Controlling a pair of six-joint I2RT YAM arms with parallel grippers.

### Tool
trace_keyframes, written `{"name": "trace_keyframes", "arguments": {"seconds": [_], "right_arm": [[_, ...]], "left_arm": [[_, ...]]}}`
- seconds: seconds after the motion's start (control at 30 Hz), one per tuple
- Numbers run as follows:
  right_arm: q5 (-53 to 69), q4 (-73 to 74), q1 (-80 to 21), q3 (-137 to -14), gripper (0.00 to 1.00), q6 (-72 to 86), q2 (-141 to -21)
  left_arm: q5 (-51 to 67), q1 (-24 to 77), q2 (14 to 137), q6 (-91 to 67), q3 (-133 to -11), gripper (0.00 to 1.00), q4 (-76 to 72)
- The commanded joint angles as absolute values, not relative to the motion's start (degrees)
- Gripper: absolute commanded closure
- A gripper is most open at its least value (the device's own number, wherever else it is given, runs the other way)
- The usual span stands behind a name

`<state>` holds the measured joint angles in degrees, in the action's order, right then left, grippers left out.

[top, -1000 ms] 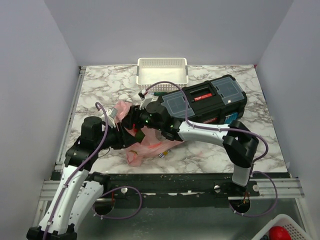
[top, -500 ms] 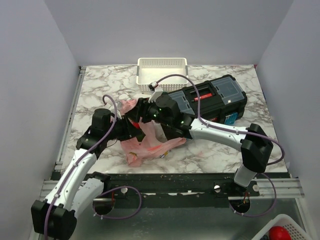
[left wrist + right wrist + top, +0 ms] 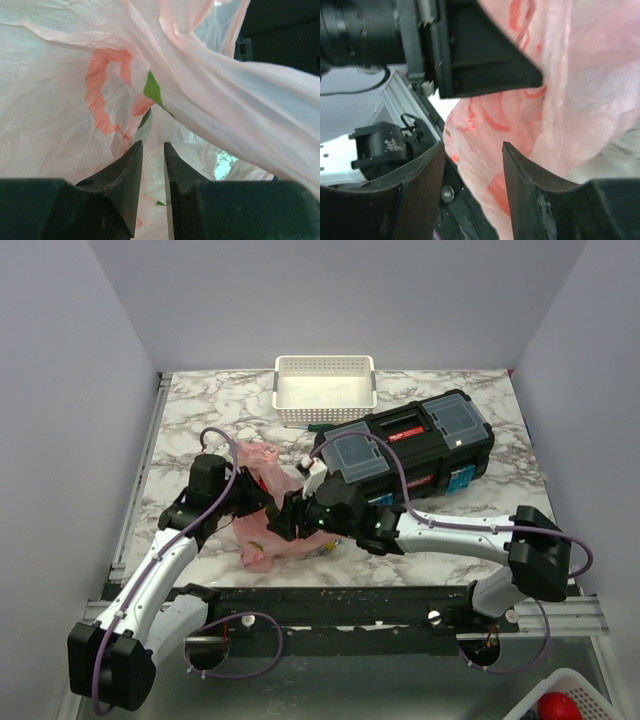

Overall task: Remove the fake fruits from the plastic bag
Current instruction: Adjust the plastic bag at the center of the board.

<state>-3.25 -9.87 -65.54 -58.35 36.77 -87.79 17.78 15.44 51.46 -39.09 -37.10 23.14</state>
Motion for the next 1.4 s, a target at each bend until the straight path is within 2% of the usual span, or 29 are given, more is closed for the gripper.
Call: {"name": "trace_keyframes", "arguments": {"seconds": [0.0,0.03,0.1,0.3,0.43,0.6,0.73,0.9,0.97,1.07,1.23,1.37], "right_arm": [[-7.9,-10.1,-67.3,-58.6,0.58,33.4,-91.1],[-9.0,-9.5,-67.3,-60.0,0.65,32.6,-93.0],[-11.0,-8.5,-67.3,-63.2,0.74,30.1,-96.6],[-22.0,-10.0,-67.2,-69.7,0.74,26.0,-106.8],[-40.5,-1.0,-67.2,-72.8,0.71,29.6,-110.1],[-47.6,-0.2,-67.2,-69.5,0.57,26.6,-107.7],[-38.1,-4.2,-67.3,-68.2,0.51,21.3,-107.0],[-27.5,-4.8,-68.1,-68.1,0.44,20.2,-103.6],[-22.8,-5.6,-68.4,-67.4,0.41,20.1,-101.8],[-15.5,-8.9,-68.6,-64.8,0.35,19.0,-99.8],[-4.2,-17.0,-68.9,-58.8,0.37,18.4,-100.2],[-3.3,-22.0,-69.9,-53.2,0.43,19.4,-100.8]], "left_arm": [[13.7,15.1,52.2,-38.7,-37.3,0.77,21.7],[13.6,15.1,52.3,-38.8,-37.1,0.77,21.5],[13.5,15.1,52.9,-38.9,-36.8,0.78,21.0],[8.0,14.5,55.2,-40.9,-36.3,0.81,23.1],[3.4,11.6,57.8,-43.1,-36.9,0.81,26.5],[1.7,4.1,60.1,-45.1,-36.6,0.81,30.3],[3.9,3.3,59.0,-46.1,-34.8,0.80,28.7],[18.2,4.2,57.7,-44.1,-33.2,0.78,22.5],[20.7,4.6,55.9,-43.9,-32.0,0.74,20.5],[22.2,4.6,53.4,-44.0,-30.6,0.59,18.2],[27.5,4.5,55.4,-45.7,-31.7,0.55,13.2],[31.0,4.3,63.1,-47.2,-36.9,0.54,10.7]]}}
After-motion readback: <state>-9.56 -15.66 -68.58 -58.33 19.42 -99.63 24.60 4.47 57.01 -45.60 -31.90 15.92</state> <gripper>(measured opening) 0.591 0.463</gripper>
